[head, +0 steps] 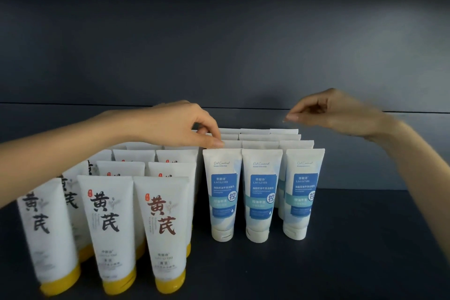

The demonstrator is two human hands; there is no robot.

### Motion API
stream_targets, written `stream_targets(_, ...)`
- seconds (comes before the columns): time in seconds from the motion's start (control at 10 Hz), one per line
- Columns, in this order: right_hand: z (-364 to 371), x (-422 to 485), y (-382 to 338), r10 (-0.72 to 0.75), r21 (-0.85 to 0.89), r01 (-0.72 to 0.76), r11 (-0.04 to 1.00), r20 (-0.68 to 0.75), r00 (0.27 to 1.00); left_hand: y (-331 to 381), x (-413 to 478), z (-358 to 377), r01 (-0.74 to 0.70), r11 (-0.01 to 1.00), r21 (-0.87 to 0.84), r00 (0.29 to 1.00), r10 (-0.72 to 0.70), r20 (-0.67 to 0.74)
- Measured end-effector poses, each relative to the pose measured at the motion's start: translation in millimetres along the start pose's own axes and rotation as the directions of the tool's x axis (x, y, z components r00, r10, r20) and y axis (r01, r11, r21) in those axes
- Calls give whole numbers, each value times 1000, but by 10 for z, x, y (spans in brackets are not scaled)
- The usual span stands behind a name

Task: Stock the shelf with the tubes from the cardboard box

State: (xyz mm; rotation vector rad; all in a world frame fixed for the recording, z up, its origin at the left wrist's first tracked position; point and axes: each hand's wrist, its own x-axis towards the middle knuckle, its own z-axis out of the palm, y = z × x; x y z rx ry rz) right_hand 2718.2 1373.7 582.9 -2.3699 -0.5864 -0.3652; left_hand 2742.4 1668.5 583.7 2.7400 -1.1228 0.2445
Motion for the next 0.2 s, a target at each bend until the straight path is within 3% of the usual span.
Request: stream_targets(0.2,268,91,-111,-75,-227,49,973,-106,992,-131,-295,-100,191,912,362,981,-185,-53)
